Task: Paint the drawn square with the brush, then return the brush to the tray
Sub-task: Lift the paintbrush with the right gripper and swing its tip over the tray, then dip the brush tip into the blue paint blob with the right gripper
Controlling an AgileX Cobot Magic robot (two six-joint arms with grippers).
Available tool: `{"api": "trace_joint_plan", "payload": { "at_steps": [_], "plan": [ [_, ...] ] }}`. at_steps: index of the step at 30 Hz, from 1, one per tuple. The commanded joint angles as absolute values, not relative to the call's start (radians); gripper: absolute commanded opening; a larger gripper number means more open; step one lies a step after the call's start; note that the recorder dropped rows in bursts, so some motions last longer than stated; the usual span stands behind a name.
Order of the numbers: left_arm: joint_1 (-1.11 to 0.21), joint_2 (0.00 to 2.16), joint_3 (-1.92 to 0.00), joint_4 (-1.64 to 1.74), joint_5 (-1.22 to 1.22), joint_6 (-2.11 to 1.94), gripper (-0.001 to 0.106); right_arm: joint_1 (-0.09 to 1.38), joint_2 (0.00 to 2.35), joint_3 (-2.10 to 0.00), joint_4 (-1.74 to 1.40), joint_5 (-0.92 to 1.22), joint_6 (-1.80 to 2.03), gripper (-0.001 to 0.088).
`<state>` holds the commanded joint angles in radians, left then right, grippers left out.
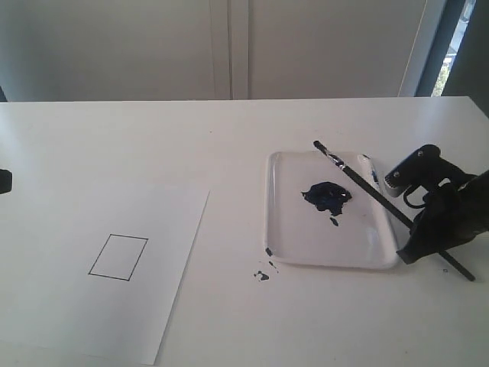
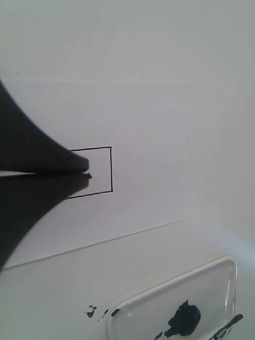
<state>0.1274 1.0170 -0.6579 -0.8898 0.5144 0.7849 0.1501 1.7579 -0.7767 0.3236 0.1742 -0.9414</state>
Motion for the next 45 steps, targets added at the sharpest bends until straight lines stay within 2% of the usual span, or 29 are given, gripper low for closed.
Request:
{"api": "trace_joint_plan", "payload": {
  "at_steps": [16, 24, 33, 36, 39, 45],
  "plan": [
    [0.127, 1.017, -0.658, -0.890, 0.514, 0.785, 0.000, 0.150, 1.788, -0.777, 0.324, 0.149, -0.942, 0.0000],
    [0.127, 1.017, -0.658, -0.890, 0.514, 0.785, 0.000, 0.159, 1.689, -0.777, 0.343, 0.255, -0.944, 0.0000],
    [0.127, 1.017, -0.658, -0.890, 0.514, 0.785, 0.000, 0.164, 1.619, -0.788, 0.394, 0.460, -0.940, 0.0000],
    [0.127, 1.017, -0.658, -0.890, 0.523, 0.783, 0.000, 0.168, 1.495, -0.789, 0.388, 0.559, -0.926, 0.0000],
    [0.127, 1.017, -0.658, -0.890, 0.547, 0.782, 0.000, 0.168, 1.369, -0.798, 0.261, 0.633, -0.798, 0.0000],
    [0.127, 1.017, -0.658, -0.913, 0.570, 0.782, 0.000, 0.233, 1.334, -0.869, -0.074, 0.883, -0.483, 0.0000]
  ]
}}
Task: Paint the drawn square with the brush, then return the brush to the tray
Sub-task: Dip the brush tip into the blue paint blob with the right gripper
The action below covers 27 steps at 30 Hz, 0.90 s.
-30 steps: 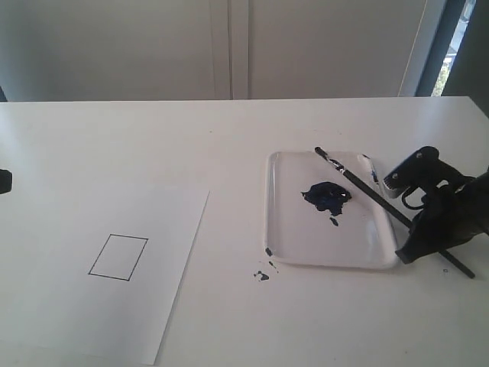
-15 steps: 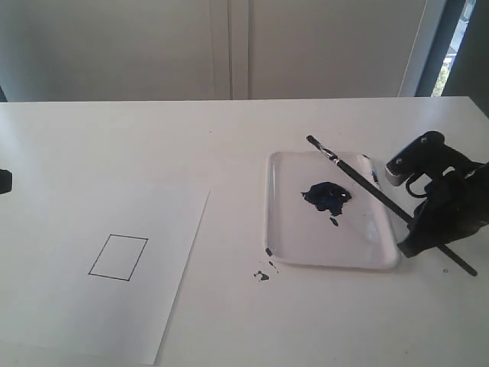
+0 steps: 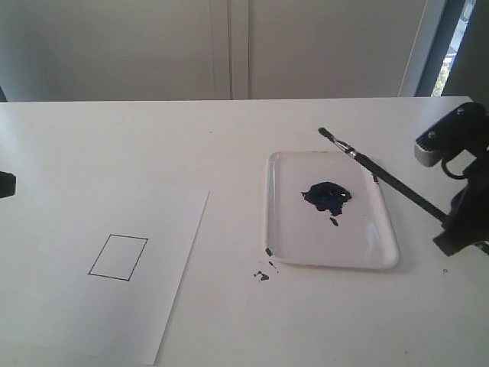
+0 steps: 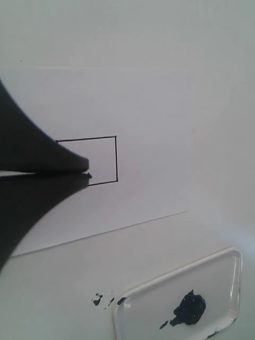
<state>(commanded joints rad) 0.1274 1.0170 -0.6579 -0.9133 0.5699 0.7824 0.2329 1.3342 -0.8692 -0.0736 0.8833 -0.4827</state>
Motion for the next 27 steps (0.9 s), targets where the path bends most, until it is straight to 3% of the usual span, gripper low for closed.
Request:
{"api": "trace_joint_plan", "payload": {
  "at_steps": [27],
  "plan": [
    [0.127, 1.049, -0.658, -0.956, 0.726, 0.789, 0.000, 0.461, 1.506, -0.886, -0.365, 0.973, -0.119, 0.0000]
  ]
}}
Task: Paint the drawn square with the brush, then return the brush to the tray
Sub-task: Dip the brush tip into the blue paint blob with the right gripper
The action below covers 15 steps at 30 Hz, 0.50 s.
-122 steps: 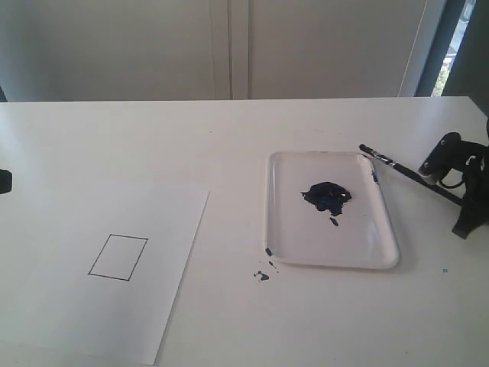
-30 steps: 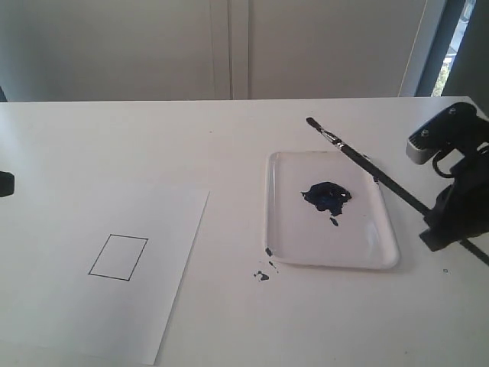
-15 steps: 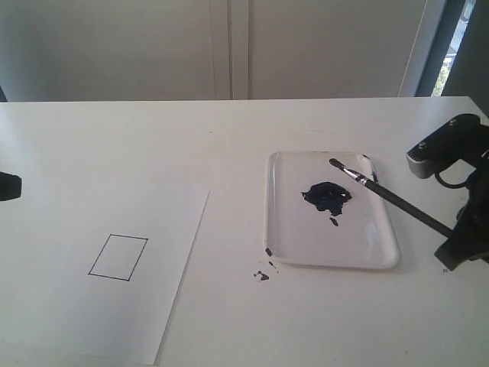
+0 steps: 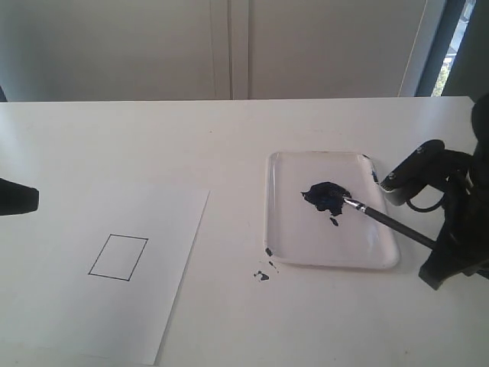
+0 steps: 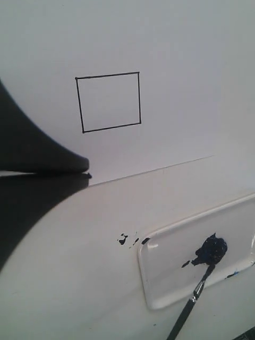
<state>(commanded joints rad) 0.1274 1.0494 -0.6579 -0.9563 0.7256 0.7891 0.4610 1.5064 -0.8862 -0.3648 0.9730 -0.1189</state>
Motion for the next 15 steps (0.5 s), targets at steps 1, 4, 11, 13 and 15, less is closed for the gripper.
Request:
{"api": "trace_joint_plan", "payload": {
  "at_steps": [1, 4, 11, 13, 15],
  "plan": [
    [0.127, 1.049, -0.658, -0.956, 0.726, 0.789, 0.000, 0.468, 1.518, -0.886, -0.376, 0.963, -0.104, 0.0000],
    [0.127, 1.049, -0.658, -0.956, 0.726, 0.789, 0.000, 0.479, 1.548, -0.886, -0.390, 0.959, -0.097, 0.0000],
    [0.127, 1.049, -0.658, -0.956, 0.726, 0.789, 0.000, 0.500, 1.596, -0.886, -0.428, 0.899, -0.041, 0.0000],
    [0.127, 1.049, -0.658, -0.956, 0.726, 0.789, 0.000, 0.500, 1.602, -0.886, -0.437, 0.891, -0.041, 0.0000],
    [0.127, 1.049, -0.658, -0.956, 0.726, 0.789, 0.000, 0.500, 1.609, -0.886, -0.466, 0.886, -0.019, 0.0000]
  ]
}}
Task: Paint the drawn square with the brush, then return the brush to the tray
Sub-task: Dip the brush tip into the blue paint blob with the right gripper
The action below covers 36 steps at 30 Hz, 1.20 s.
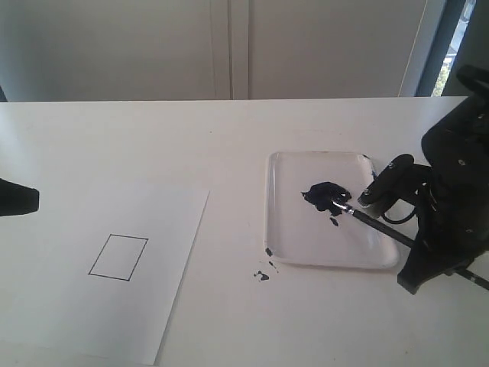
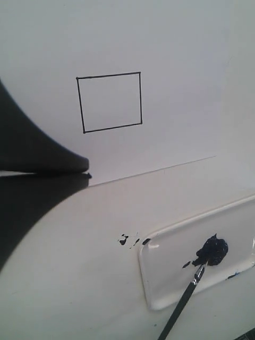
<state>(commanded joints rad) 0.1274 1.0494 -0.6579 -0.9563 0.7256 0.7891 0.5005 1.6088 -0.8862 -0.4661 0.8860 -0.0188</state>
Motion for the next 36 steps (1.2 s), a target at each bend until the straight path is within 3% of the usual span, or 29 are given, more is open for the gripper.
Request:
{"api": "trace_joint_plan", "payload": {
  "at_steps": [28, 36],
  "plan": [
    [0.127, 1.048, -0.658, -0.956, 0.708, 0.789, 0.000, 0.500, 1.499, -0.886, -0.472, 0.876, 0.010, 0.0000],
    [0.127, 1.048, -0.658, -0.933, 0.705, 0.792, 0.000, 0.500, 1.495, -0.886, -0.256, 0.922, -0.129, 0.0000]
  ]
}}
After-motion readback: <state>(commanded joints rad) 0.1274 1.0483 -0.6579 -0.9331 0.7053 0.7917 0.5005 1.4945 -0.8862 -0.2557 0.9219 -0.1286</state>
